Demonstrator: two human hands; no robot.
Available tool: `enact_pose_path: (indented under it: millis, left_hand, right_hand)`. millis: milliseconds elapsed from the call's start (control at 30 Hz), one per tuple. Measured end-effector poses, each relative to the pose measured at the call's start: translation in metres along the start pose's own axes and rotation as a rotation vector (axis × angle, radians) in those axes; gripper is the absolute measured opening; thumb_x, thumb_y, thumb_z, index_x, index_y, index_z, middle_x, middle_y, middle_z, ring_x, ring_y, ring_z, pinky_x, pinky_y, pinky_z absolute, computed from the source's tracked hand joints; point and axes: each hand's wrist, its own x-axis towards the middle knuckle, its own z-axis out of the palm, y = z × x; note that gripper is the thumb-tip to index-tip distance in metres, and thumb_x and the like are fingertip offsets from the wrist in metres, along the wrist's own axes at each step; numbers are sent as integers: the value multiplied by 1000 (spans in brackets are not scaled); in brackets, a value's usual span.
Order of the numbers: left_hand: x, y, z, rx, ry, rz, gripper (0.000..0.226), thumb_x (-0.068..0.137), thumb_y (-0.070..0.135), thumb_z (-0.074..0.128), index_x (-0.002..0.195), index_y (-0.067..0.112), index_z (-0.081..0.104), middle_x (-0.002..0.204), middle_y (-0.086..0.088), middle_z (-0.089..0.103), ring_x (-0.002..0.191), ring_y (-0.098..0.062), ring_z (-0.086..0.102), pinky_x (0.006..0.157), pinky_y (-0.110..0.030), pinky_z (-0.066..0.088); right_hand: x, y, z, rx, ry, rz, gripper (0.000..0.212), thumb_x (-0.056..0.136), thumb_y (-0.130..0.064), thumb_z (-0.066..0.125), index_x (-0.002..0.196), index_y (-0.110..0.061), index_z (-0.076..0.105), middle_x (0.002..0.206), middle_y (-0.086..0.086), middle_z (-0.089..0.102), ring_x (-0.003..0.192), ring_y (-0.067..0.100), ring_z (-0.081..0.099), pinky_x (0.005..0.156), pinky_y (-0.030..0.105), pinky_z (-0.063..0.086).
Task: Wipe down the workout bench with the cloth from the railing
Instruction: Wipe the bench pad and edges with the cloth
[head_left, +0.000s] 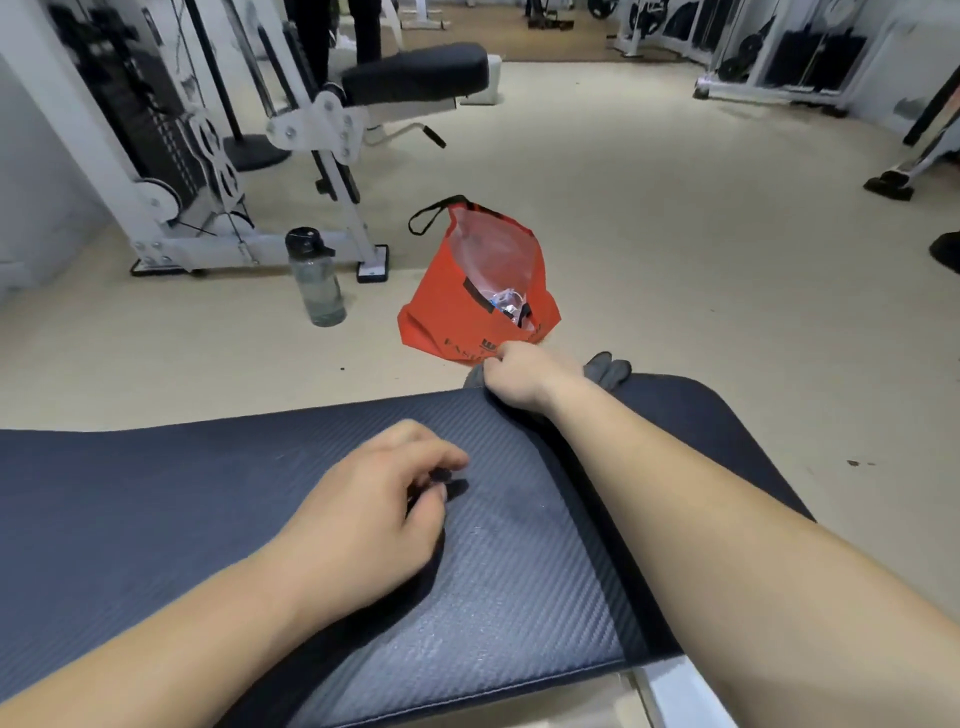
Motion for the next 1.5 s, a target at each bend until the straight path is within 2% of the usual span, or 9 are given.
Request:
enact_pose_path:
  millis: [300, 433, 533, 733, 867, 967, 1300, 1400, 1500]
  left_hand:
    - [-91, -117, -108, 177, 178, -375, 27, 89, 16, 64, 111, 31, 71, 104, 17, 57, 89, 1, 57, 80, -26, 48]
    - [-133, -161, -145, 227, 167, -515, 24, 92, 22, 59, 110, 32, 71, 108, 15, 56, 94, -9, 56, 80, -26, 44]
    - [-163, -191, -169, 242, 190, -594, 25, 92, 22, 57, 110, 32, 70, 109, 15, 54, 96, -12, 53, 78, -26, 41]
    - [-197, -229, -220, 205, 310, -621, 29, 92, 24, 53, 117, 30, 66, 118, 11, 55, 106, -15, 55, 88, -37, 52]
    - [-217, -258, -243, 179, 378, -659, 30, 91, 23, 51, 117, 29, 66, 117, 9, 55, 109, -16, 56, 87, -41, 54]
    - [-237, -281, -253, 139, 381, -701, 30, 89, 20, 48, 112, 27, 66, 112, 8, 54, 106, -17, 56, 86, -41, 54]
    - [-291, -331, -287, 44, 636, -786, 30, 89, 14, 48, 111, 26, 66, 110, 9, 54, 104, -17, 55, 87, -41, 53]
    - [-297, -336, -292, 45, 683, -805, 34, 88, 14, 48, 114, 26, 66, 114, 8, 55, 106, -18, 56, 87, -43, 53]
    - [-299, -337, -293, 35, 722, -802, 34, 88, 13, 48, 114, 26, 66, 115, 9, 55, 105, -18, 58, 86, -44, 53]
  right_hand:
    - [-15, -156, 77, -83, 15, -231, 48, 102, -42, 27, 125, -16, 59, 134, 13, 63, 123, 37, 57, 85, 41, 38]
    - [-28, -246, 123, -94, 28, -315, 53, 100, -46, 30, 128, -11, 58, 135, 15, 61, 124, 37, 55, 94, 44, 41]
    - [-34, -302, 152, -97, 20, -344, 54, 98, -49, 32, 130, -12, 56, 135, 13, 61, 125, 37, 54, 91, 44, 39]
    - [-28, -401, 197, -64, 12, -265, 50, 100, -44, 30, 131, -12, 54, 134, 13, 61, 124, 37, 55, 94, 44, 41]
    - [-23, -470, 224, -20, 3, -255, 48, 100, -43, 32, 132, -15, 53, 135, 12, 61, 125, 37, 55, 87, 41, 37]
    - [-19, -524, 246, 4, -8, -263, 49, 100, -43, 33, 133, -14, 54, 136, 13, 62, 126, 38, 55, 93, 41, 40]
    - [-46, -691, 319, -7, -123, -545, 47, 96, -47, 40, 127, -17, 56, 132, 11, 64, 122, 38, 58, 102, 45, 46]
    - [-46, -703, 329, 138, -73, -565, 36, 99, -42, 43, 122, -18, 56, 126, 9, 65, 119, 35, 59, 100, 45, 47]
    - [-45, -699, 321, 501, 6, -449, 37, 105, -38, 40, 127, -13, 53, 128, 13, 64, 119, 36, 59, 99, 39, 45]
